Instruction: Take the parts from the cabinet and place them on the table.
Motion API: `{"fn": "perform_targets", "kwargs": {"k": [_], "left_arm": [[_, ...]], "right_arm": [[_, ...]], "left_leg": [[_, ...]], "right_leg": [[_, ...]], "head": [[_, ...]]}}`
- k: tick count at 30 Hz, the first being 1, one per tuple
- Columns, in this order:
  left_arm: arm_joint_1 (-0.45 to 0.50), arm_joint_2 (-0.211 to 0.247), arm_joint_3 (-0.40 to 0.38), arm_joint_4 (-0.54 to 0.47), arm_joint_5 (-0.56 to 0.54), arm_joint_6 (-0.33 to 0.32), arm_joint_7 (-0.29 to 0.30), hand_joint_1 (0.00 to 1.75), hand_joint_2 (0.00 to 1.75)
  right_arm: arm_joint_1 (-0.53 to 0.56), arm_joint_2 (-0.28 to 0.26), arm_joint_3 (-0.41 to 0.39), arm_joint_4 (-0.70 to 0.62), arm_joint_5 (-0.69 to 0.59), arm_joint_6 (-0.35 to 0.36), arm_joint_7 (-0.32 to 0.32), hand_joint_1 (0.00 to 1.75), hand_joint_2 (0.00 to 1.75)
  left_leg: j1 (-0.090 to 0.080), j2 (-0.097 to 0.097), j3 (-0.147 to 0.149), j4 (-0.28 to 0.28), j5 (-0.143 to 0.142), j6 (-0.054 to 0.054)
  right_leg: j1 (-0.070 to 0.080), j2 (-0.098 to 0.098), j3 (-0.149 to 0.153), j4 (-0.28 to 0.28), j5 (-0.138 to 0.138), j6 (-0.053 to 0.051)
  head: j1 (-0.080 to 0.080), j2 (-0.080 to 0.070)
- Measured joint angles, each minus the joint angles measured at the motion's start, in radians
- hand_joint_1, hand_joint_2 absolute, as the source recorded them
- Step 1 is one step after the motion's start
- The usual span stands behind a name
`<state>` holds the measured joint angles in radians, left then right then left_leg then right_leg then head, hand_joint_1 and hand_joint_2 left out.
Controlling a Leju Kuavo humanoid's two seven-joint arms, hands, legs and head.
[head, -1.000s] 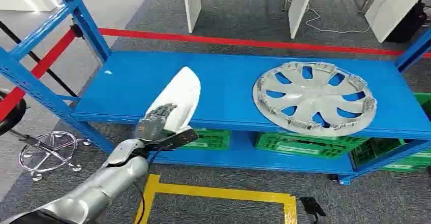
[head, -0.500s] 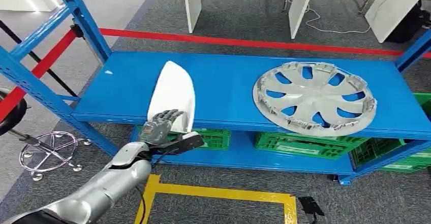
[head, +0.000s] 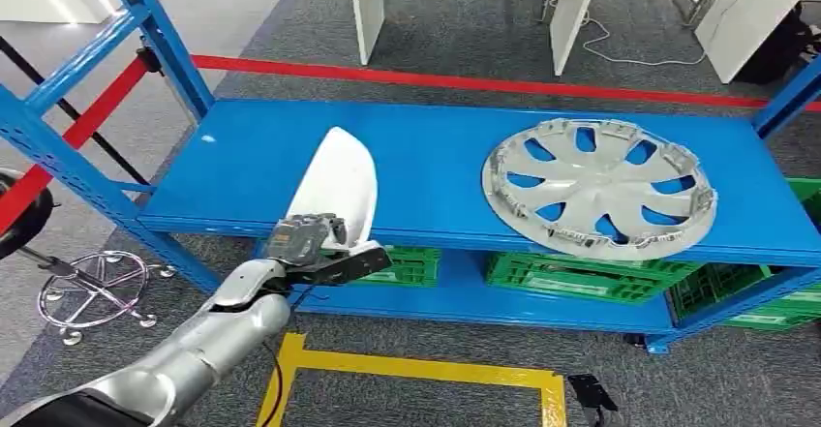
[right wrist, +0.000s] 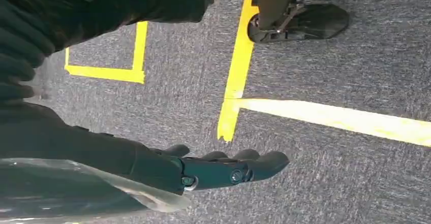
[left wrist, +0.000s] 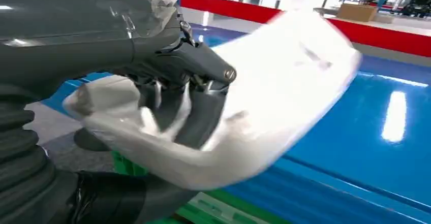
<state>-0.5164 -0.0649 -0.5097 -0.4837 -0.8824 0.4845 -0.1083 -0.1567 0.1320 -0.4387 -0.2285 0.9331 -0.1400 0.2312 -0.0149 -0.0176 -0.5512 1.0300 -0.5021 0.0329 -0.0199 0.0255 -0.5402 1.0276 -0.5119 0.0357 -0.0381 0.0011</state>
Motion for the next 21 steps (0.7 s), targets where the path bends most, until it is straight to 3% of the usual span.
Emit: {"fn": "perform_targets", "kwargs": {"k": [8,10,13,16,21], "left_arm": [[0.017,0.0,-0.001,0.001,0.007,0.034,-0.006,1.75,1.75],[0.018,0.001,0.002,0.001,0.018,0.063,-0.015,1.75,1.75],[0.019,0.007,0.018,-0.019,0.003,0.171,-0.044,1.75,1.75],[0.043,0.016,0.086,-0.131,-0.128,0.209,-0.081,1.75,1.75],[0.099,0.016,0.302,-0.42,-0.359,0.212,-0.203,1.75,1.75]], "right_arm": [[0.0,0.0,0.0,0.0,-0.002,-0.002,0.0,0.0,1.75],[0.0,0.0,0.0,0.0,-0.004,-0.003,0.0,0.0,1.75],[0.001,0.0,0.0,0.0,-0.011,-0.006,0.0,0.0,1.75],[0.003,0.0,-0.001,0.0,-0.016,-0.012,0.0,0.0,1.75],[0.005,0.0,-0.002,0.001,-0.02,-0.019,-0.002,0.0,1.75]], "left_leg": [[0.0,0.0,-0.001,0.0,0.001,0.0],[0.0,0.0,-0.001,0.0,0.001,0.0],[0.0,0.0,-0.001,0.0,0.001,0.0],[0.0,0.0,-0.001,0.0,0.001,0.0],[0.0,0.002,-0.002,0.0,0.001,0.0]], "right_leg": [[0.0,0.0,-0.002,0.0,0.001,0.0],[0.0,0.0,-0.002,0.0,0.001,0.0],[0.0,0.001,-0.002,0.0,0.001,0.0],[0.0,0.001,-0.002,0.0,0.001,0.0],[0.0,0.003,-0.004,0.0,0.001,0.0]], "head": [[0.0,0.0],[0.0,0.0],[0.0,0.0],[0.0,0.0],[0.0,0.0]]}}
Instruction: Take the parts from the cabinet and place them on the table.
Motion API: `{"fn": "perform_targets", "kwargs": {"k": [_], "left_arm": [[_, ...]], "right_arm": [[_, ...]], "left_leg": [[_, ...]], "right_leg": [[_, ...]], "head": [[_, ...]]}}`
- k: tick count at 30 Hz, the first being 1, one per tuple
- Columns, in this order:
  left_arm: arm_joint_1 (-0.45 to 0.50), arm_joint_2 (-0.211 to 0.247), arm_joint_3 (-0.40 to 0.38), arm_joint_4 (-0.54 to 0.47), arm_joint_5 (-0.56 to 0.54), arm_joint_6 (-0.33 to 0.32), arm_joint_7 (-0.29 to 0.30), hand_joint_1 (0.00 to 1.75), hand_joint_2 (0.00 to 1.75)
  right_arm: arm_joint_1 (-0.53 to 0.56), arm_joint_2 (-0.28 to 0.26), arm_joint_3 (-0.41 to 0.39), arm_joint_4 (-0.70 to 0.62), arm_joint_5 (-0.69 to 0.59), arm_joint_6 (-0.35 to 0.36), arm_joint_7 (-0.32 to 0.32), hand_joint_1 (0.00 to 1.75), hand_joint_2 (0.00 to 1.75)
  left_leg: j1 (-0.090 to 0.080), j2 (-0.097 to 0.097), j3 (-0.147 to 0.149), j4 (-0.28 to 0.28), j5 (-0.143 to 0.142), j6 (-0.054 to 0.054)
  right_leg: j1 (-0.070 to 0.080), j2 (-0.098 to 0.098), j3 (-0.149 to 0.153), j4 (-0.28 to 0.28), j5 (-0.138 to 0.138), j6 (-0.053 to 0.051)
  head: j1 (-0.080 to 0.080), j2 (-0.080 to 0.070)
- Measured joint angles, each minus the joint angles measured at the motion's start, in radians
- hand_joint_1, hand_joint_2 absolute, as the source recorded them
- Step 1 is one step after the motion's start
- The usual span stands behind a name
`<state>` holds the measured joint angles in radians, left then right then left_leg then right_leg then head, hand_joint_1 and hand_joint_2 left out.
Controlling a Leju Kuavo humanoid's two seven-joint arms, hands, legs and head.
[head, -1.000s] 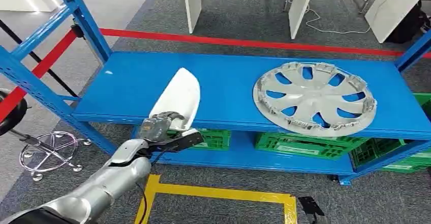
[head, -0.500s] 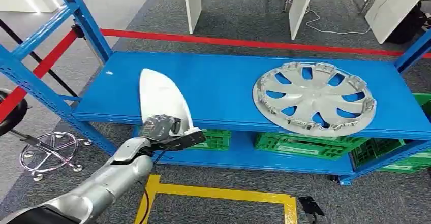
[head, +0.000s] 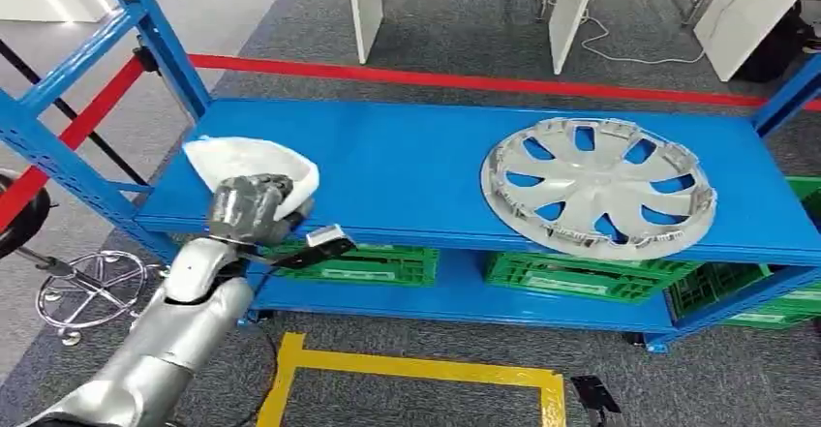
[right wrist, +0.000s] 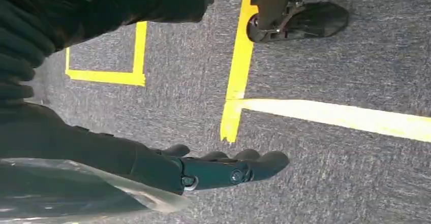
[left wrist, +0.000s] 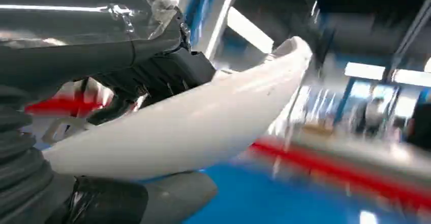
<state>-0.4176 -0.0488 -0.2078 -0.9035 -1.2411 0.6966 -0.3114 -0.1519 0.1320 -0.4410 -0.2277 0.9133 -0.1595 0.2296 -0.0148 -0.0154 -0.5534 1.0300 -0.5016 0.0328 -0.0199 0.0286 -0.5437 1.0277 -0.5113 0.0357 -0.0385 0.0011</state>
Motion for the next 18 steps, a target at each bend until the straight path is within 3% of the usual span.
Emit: {"fn": "perform_targets", "kwargs": {"k": [3,8,18], "left_arm": [[0.021,-0.001,0.102,-0.146,-0.041,0.002,-0.058,1.75,1.75],[0.049,-0.01,0.22,-0.297,-0.03,0.002,-0.134,1.75,1.75],[0.066,-0.048,0.361,-0.455,-0.012,0.002,-0.252,1.75,1.75]], "right_arm": [[0.0,0.0,-0.001,0.0,-0.003,-0.001,0.0,0.0,1.75],[-0.001,0.0,-0.001,0.0,-0.008,-0.002,-0.002,0.0,1.75],[0.0,0.0,-0.002,0.0,-0.013,-0.008,0.0,0.0,1.75]], "left_leg": [[0.0,0.0,0.0,0.0,0.0,0.0],[0.0,0.0,0.0,0.0,0.0,0.0],[0.0,0.0,0.0,0.0,0.0,0.0]], "right_leg": [[0.0,-0.001,0.0,0.0,0.0,0.0],[0.0,-0.001,0.0,0.0,0.0,0.0],[0.0,-0.001,0.0,0.0,0.0,0.0]], "head": [[0.0,0.0],[0.0,0.0],[0.0,0.0]]}}
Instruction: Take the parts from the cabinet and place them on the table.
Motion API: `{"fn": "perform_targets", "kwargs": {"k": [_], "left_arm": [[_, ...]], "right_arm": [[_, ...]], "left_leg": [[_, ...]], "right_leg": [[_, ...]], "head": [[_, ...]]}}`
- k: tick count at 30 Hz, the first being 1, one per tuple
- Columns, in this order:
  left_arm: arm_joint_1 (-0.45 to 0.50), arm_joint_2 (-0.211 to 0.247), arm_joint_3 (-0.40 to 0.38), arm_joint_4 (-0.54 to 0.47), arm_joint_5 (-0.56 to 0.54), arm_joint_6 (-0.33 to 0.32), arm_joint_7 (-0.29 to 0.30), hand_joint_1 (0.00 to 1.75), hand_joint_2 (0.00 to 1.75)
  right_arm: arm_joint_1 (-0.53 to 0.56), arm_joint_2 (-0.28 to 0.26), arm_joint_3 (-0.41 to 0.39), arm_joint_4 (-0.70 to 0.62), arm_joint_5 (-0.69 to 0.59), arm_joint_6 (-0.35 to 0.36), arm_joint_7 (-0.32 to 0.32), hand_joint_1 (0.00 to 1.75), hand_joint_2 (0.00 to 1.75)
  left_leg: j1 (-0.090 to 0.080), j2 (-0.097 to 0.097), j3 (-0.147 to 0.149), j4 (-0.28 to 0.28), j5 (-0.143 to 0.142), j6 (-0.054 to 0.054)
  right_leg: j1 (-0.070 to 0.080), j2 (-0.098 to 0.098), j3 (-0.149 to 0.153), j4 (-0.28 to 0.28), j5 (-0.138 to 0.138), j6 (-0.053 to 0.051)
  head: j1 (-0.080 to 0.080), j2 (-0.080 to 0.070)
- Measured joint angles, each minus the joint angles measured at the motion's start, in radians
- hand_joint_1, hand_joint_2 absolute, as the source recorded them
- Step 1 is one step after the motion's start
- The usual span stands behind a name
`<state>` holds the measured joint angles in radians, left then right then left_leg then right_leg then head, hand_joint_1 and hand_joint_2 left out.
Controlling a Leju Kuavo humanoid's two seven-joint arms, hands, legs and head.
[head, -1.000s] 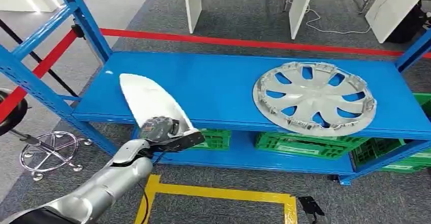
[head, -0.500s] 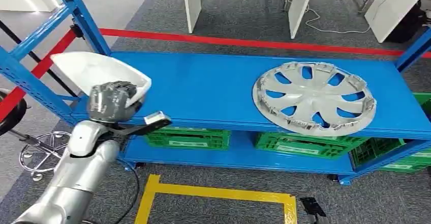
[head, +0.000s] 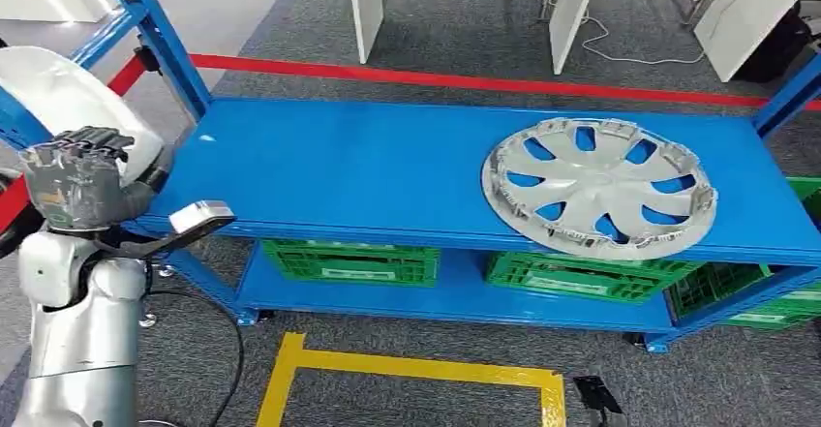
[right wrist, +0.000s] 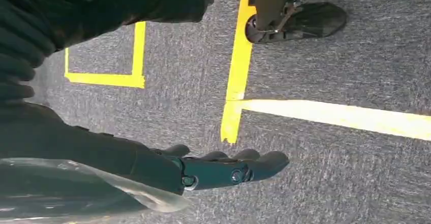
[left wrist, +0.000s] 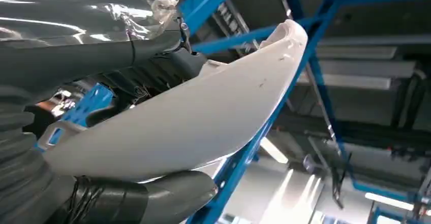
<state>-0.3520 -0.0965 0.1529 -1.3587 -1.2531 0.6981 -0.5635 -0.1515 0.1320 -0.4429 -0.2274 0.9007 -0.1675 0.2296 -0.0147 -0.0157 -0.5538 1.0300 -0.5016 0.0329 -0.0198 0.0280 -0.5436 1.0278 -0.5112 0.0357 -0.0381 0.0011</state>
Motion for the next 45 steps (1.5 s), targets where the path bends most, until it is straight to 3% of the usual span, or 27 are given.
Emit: {"fn": "perform_targets", "kwargs": {"k": [4,9,11,15,19,23,34,45], "left_arm": [[0.0,-0.011,0.019,-0.025,0.013,0.0,-0.011,1.75,1.75],[0.001,-0.011,0.02,-0.022,0.064,-0.001,0.019,1.75,1.75],[0.001,-0.007,0.012,-0.017,0.08,-0.001,0.06,1.75,1.75],[-0.003,0.039,-0.067,0.037,0.157,-0.002,0.211,1.75,1.75],[-0.012,0.076,-0.131,0.087,0.177,-0.008,0.253,1.75,1.75],[-0.043,0.116,-0.228,0.184,0.192,-0.016,0.335,1.75,1.75],[-0.139,0.137,-0.39,0.389,0.178,-0.016,0.405,1.75,1.75],[-0.258,0.097,-0.505,0.543,0.131,-0.007,0.434,1.75,1.75]], "right_arm": [[0.0,0.0,-0.001,0.0,-0.001,-0.001,0.0,0.0,1.75],[0.004,0.0,-0.008,0.0,0.003,-0.001,-0.003,0.0,1.75],[0.004,0.0,-0.011,0.0,0.005,0.0,-0.003,0.0,1.75],[0.004,0.0,-0.021,0.0,0.011,0.001,-0.004,0.0,1.75],[0.005,0.0,-0.025,0.0,0.013,0.004,-0.004,0.0,1.75],[0.004,0.0,-0.026,0.0,0.02,0.011,-0.004,0.0,1.75],[-0.003,0.0,-0.026,0.0,0.041,0.024,-0.003,0.0,1.75],[-0.017,0.005,-0.019,0.0,0.059,0.032,0.0,0.0,1.75]], "left_leg": [[0.0,0.0,0.0,0.0,0.0,0.0],[0.0,0.0,0.0,0.0,0.0,0.0],[0.0,0.0,0.0,0.0,0.0,0.0],[0.0,0.0,0.0,0.0,0.0,0.0],[0.0,0.0,0.0,0.0,0.0,0.0],[0.0,0.0,0.0,0.0,0.0,0.0],[0.0,0.0,0.0,0.0,0.0,0.0],[0.0,0.0,-0.001,0.001,0.0,0.0]], "right_leg": [[0.0,0.0,0.0,0.0,0.0,0.0],[0.0,0.0,0.0,0.0,0.0,0.0],[0.0,0.0,-0.001,0.0,0.0,0.0],[0.0,0.0,-0.001,0.0,0.0,0.0],[0.0,0.0,-0.001,0.0,0.0,0.0],[0.0,0.0,-0.001,0.0,0.0,0.0],[0.0,0.0,-0.001,0.0,0.001,0.0],[0.0,0.0,-0.001,0.0,0.001,0.0]], "head": [[0.0,0.0],[0.0,0.0],[0.0,0.0],[0.0,0.0],[0.0,0.0],[0.0,0.0],[0.0,0.0],[0.0,0.0]]}}
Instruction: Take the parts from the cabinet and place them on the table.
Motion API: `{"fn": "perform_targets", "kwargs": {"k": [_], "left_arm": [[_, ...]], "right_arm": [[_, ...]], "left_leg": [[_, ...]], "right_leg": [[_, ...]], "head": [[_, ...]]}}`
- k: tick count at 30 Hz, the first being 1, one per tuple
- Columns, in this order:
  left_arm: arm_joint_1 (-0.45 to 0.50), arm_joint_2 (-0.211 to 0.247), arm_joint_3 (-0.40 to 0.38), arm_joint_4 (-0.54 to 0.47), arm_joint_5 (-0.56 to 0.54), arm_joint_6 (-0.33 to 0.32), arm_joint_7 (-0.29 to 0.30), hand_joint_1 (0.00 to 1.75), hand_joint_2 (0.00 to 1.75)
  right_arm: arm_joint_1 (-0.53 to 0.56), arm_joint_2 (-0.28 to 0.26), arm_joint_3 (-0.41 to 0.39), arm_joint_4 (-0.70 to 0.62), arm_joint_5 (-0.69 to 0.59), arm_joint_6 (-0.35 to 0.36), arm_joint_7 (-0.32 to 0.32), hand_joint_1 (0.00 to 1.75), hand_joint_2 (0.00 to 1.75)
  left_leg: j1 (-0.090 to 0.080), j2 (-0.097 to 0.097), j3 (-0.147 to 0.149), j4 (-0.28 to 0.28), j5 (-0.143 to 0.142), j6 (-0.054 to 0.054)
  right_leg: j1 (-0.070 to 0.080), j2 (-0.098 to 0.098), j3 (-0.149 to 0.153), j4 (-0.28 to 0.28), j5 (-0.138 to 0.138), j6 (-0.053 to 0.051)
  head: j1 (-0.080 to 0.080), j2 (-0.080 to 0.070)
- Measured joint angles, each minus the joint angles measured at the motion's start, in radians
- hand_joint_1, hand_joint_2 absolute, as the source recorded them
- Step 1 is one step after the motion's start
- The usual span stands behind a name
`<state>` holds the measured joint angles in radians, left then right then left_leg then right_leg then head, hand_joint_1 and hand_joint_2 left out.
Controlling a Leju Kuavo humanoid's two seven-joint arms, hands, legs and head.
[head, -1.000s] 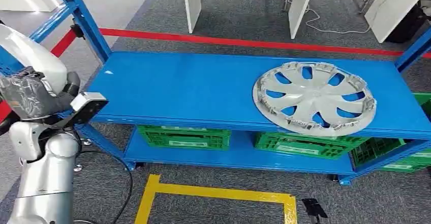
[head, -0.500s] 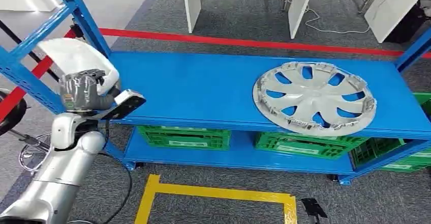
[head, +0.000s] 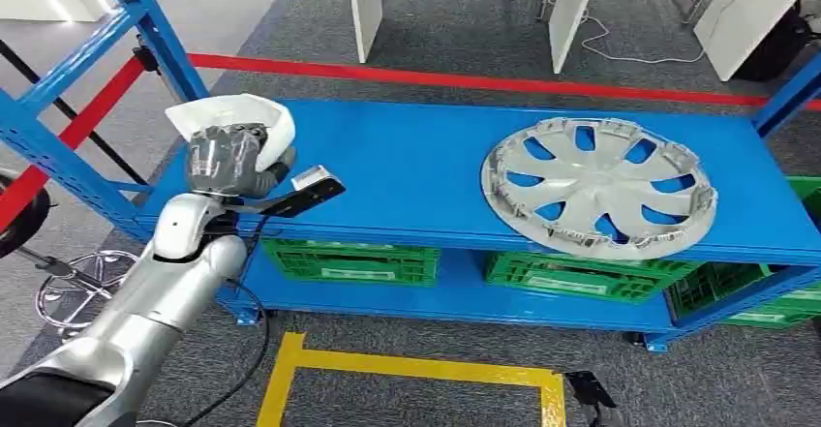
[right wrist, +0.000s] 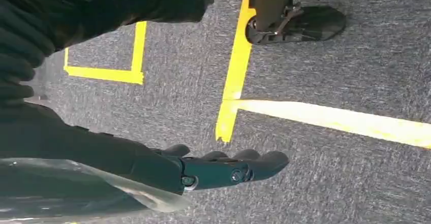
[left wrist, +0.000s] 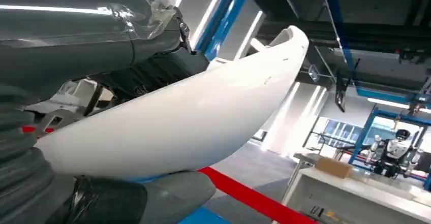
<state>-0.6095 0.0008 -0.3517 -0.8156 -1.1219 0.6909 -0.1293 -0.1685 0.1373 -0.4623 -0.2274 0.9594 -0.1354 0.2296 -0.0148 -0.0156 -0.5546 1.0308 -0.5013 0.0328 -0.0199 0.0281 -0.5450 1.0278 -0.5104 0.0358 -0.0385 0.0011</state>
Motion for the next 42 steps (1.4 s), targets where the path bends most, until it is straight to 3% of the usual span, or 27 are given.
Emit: {"fn": "perform_targets", "kwargs": {"k": [15,25,37,42], "left_arm": [[-0.044,-0.059,-0.096,0.032,0.066,0.001,-0.04,1.75,1.75],[-0.042,-0.056,-0.184,0.002,0.106,0.003,-0.04,1.75,1.75],[-0.013,-0.053,-0.223,-0.075,0.077,0.003,-0.052,1.75,1.75],[-0.002,-0.049,-0.23,-0.114,0.036,0.003,-0.06,1.75,1.75]], "right_arm": [[-0.007,0.008,0.006,0.003,0.008,0.005,0.002,0.0,1.75],[-0.012,0.008,0.006,0.003,-0.003,-0.002,0.002,0.0,1.75],[-0.017,0.008,0.005,0.004,-0.018,-0.007,-0.003,0.0,1.75],[-0.02,0.01,0.004,0.005,-0.035,-0.008,-0.014,0.0,1.75]], "left_leg": [[0.0,0.0,-0.001,0.0,0.0,0.0],[0.0,0.0,-0.001,0.0,0.0,0.0],[0.0,-0.001,-0.002,0.0,0.0,0.0],[-0.007,-0.001,-0.008,0.002,0.011,0.018]], "right_leg": [[0.0,0.0,0.0,0.0,0.0,0.0],[0.0,-0.001,0.0,0.0,0.0,0.0],[0.0,-0.001,-0.001,0.0,0.0,0.0],[-0.007,0.001,-0.002,-0.013,0.017,0.02]], "head": [[0.0,0.0],[0.0,0.0],[0.0,0.0],[-0.001,0.0]]}}
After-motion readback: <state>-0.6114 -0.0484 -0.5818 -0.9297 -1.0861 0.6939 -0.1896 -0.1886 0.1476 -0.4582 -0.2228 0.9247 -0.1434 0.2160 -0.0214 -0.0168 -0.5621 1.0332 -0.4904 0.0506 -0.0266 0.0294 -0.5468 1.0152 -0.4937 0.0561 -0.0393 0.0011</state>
